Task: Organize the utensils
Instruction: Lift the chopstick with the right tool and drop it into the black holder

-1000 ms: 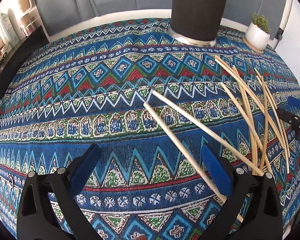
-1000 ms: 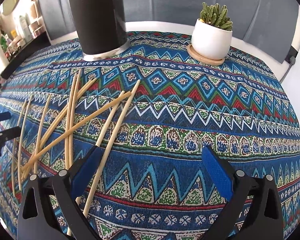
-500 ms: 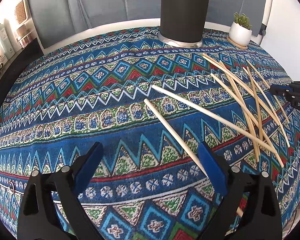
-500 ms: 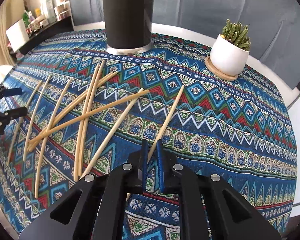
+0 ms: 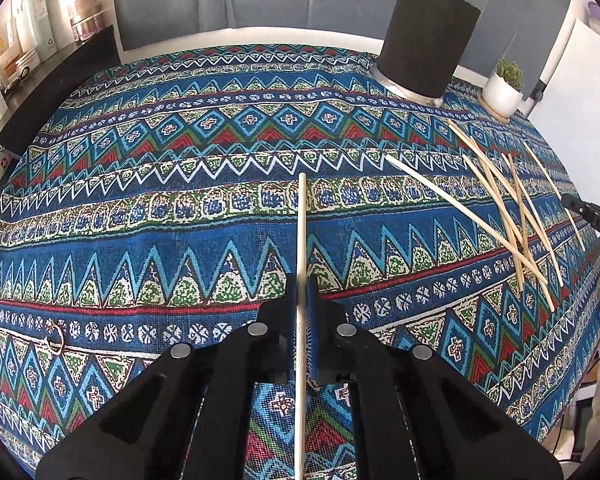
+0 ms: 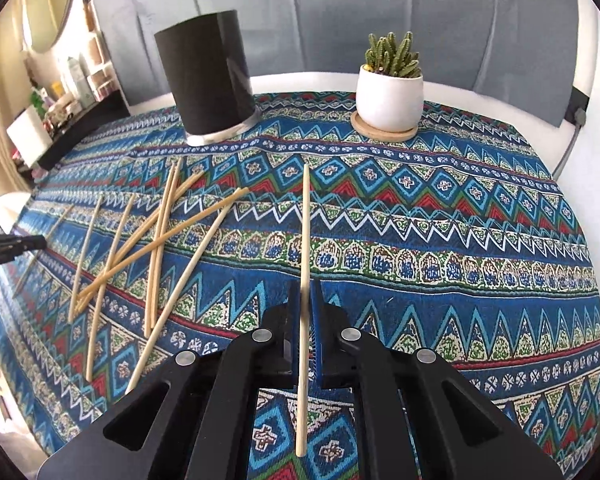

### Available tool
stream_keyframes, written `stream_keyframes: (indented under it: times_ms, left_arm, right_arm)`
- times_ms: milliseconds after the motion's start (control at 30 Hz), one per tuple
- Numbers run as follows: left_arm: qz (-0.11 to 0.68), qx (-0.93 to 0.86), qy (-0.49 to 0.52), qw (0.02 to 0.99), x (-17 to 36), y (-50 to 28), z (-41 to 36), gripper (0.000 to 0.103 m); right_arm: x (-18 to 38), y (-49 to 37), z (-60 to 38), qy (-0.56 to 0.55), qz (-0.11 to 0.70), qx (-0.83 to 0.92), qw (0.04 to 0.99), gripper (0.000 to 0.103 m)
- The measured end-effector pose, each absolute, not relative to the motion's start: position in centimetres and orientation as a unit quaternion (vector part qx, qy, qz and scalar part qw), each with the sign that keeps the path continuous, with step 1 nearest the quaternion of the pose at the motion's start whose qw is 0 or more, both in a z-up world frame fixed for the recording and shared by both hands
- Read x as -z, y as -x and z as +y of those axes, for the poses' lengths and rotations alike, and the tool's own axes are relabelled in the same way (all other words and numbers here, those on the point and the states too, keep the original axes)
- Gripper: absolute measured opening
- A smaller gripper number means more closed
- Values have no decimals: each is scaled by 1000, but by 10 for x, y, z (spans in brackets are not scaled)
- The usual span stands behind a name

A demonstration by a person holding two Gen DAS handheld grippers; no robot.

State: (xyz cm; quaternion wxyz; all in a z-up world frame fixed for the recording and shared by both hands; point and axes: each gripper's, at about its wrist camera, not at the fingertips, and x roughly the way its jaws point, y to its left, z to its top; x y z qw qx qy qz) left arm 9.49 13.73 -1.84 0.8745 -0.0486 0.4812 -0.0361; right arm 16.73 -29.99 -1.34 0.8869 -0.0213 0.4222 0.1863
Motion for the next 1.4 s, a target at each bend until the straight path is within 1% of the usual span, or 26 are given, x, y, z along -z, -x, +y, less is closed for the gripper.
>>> stream_keyframes:
  times_ms: [133, 333, 567, 767, 1000, 1100, 1267, 1400]
  left_arm:
    - [467, 35, 60, 881, 8, -93, 151, 5]
    - [412, 46, 85, 906, -30, -101, 162, 5]
    - [341, 77, 90, 933, -80, -132, 152, 5]
    - [294, 108, 89, 946, -120, -170, 134, 5]
    - [242, 156, 75, 955, -156, -218, 97, 5]
    - [199, 170, 70, 963, -167, -234, 82, 5]
    - [170, 191, 114, 960, -168, -274, 74, 5]
    - [156, 206, 160, 953, -162, -310, 74, 5]
  right_arm:
    - [-7, -159, -304, 10, 396, -196, 897, 5]
    - [-45, -158, -302, -19, 359, -215, 908, 5]
    - [-96, -168, -277, -21, 299, -238, 924, 5]
    - [-127, -197, -250, -29, 272, -235, 933, 5]
    - [-144, -244, -223, -67, 248, -253, 933, 5]
    - [-145, -266, -213, -91, 229, -275, 929, 5]
    - [-143, -296, -195, -129, 164, -322, 923, 5]
    - [-139, -328, -176, -147, 144, -327, 922, 5]
